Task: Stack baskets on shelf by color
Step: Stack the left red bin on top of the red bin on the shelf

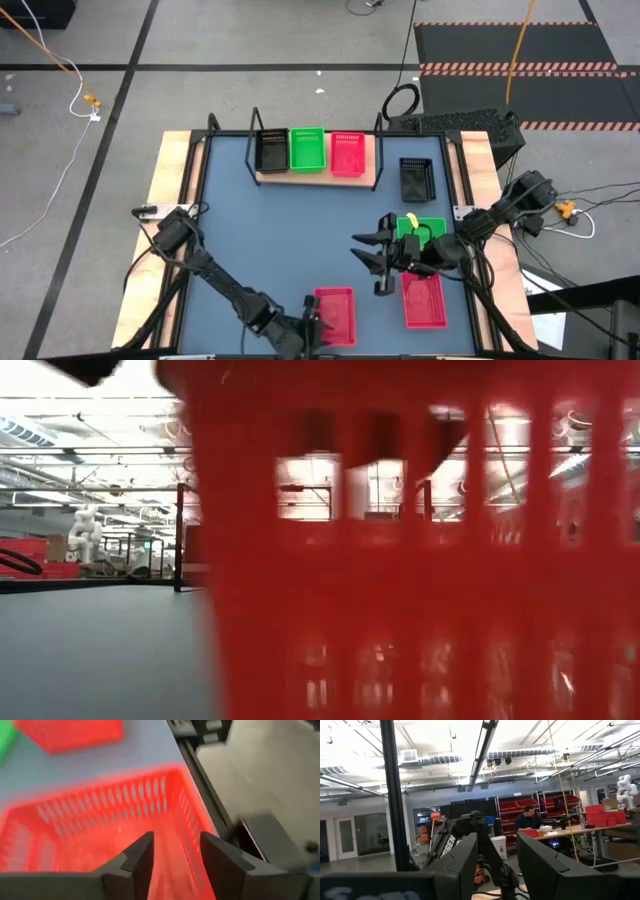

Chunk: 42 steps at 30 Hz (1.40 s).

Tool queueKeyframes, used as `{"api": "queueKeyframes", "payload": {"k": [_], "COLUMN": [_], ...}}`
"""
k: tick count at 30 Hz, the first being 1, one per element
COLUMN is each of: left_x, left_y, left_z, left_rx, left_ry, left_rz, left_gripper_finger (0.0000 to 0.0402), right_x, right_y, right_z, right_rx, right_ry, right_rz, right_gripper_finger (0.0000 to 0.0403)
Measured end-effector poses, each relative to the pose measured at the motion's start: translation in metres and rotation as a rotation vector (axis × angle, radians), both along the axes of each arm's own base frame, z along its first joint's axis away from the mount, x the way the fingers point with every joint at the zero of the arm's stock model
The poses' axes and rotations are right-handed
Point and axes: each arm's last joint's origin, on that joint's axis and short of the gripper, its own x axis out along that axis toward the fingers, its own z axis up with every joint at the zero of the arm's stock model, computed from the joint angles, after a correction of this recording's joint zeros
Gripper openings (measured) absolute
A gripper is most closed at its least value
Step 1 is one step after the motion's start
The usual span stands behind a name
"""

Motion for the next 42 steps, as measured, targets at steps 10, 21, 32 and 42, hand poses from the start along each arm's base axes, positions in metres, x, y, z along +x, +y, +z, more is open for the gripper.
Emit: {"api": "queueKeyframes", "payload": {"k": [10,21,32,42], "left_x": [-0.008,-0.023,-0.031,-0.028], "left_y": [-0.003,-0.009,-0.010,0.008], "left_z": [0.039,0.031,0.024,0.017], "left_rx": [-0.055,-0.026,0.091,0.181], "left_ry": [-0.052,0.086,0.113,0.170], "left_rz": [-0.118,-0.214,-0.185,-0.023], "left_gripper_finger": [0.0141,0.0145,0.0145,0.0145], "right_x": [0.001,-0.003,-0.004,-0.003], "right_y": [0.000,0.007,0.010,0.011], "right_z": [0.000,-0.001,-0.001,-0.003], "right_rx": [-0.004,-0.002,0.017,0.045], "right_ry": [0.007,0.017,0.015,0.028], "right_rz": [0.002,0.026,0.045,0.062], "right_gripper_finger": [0.0130,0.0130,0.0130,0.0130]}}
